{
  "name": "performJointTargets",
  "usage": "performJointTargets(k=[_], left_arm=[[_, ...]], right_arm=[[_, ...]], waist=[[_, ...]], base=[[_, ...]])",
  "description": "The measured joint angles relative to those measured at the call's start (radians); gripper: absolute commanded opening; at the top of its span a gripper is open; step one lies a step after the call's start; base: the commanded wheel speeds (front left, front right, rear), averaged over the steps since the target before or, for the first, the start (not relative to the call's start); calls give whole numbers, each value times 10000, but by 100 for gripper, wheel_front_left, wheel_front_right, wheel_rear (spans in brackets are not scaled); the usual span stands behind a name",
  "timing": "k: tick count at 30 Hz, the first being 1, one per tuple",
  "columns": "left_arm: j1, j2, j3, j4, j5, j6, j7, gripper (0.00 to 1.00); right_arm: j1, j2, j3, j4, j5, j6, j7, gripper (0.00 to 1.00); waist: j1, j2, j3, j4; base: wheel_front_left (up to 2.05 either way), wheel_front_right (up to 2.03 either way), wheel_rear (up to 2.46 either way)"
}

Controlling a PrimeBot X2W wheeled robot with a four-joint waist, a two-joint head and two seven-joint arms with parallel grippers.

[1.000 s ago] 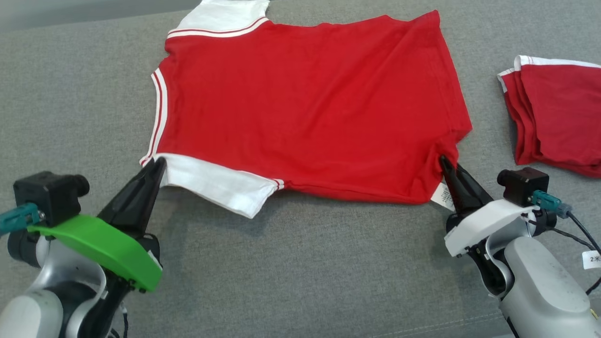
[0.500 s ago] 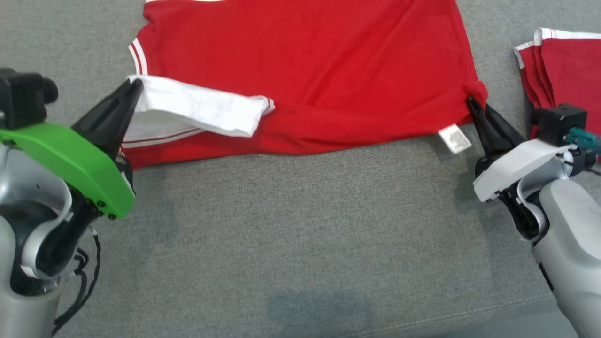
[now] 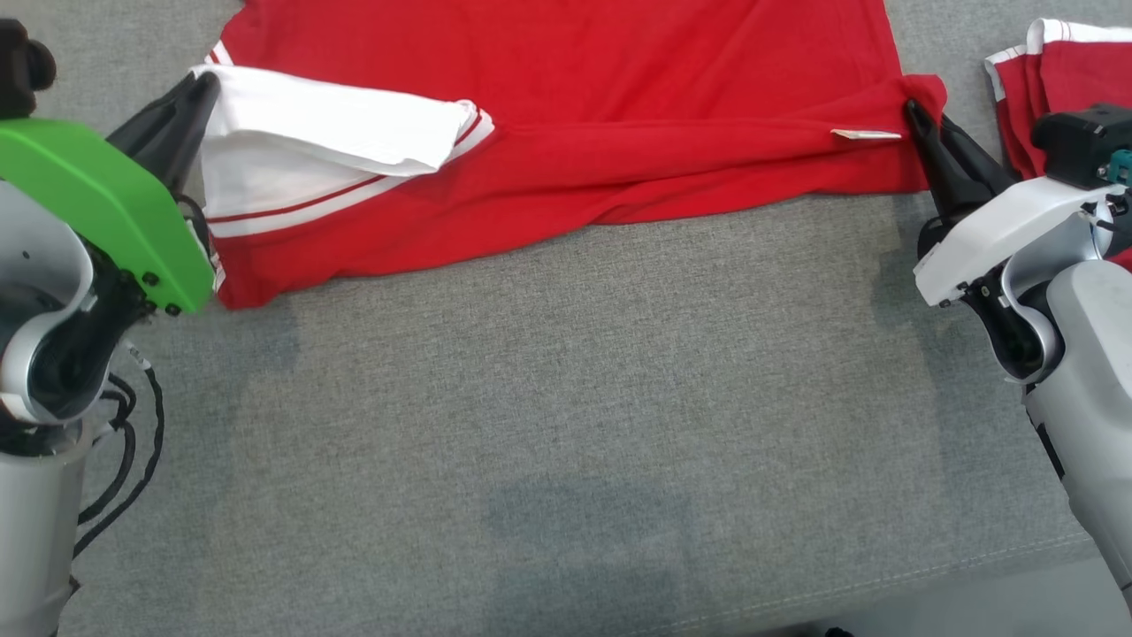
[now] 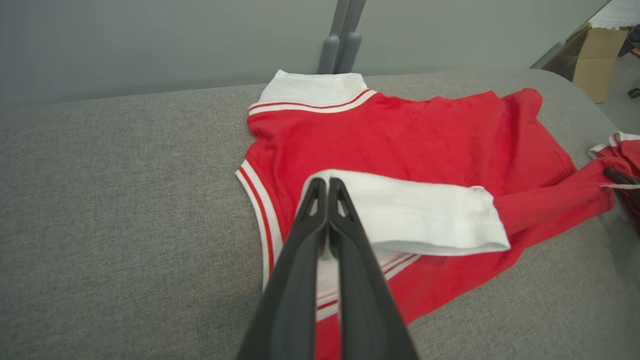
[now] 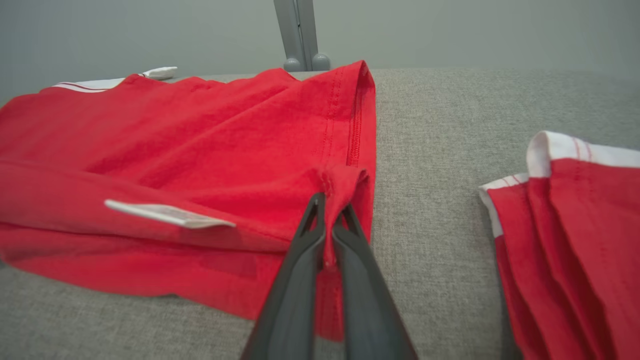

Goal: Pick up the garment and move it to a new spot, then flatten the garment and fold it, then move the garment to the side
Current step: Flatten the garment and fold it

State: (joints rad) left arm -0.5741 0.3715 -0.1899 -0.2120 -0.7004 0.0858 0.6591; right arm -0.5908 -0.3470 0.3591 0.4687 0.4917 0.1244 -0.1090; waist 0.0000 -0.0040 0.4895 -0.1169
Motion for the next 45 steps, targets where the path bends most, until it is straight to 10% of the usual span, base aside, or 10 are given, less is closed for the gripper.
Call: performJointTargets(k=[8,10,13,14,17,29,45], left_arm=[[-362,-71,73,792,12,73,128,0],[-504,-79,52,1003,12,73,138,0],[-643,-98,56,1319,15,82,148,0],[-661,-98,48,1436,36,82,155,3],[-666,-104,4,1741,207,84,169,100],[-611,2,619,2290,479,82,-905,100],[1945,-1402,702,1837,-980,84,-1344,100]], right_arm=[[-115,115,522,244,293,0,366,5],[-177,96,516,257,301,0,357,22],[-290,84,487,276,284,0,188,100],[-372,81,458,291,280,0,125,100],[-550,77,403,313,268,0,-102,100],[221,50,330,594,242,0,-943,100],[1491,-27,332,696,644,2,-943,100]], waist=[[0,0,150,-110],[0,0,170,-139],[0,0,180,-175],[0,0,182,-186],[0,0,178,-216],[0,0,-302,-212],[0,0,-734,190]], base=[[0,0,0],[0,0,0],[0,0,0],[0,0,0],[0,0,0],[0,0,0],[0,0,0]])
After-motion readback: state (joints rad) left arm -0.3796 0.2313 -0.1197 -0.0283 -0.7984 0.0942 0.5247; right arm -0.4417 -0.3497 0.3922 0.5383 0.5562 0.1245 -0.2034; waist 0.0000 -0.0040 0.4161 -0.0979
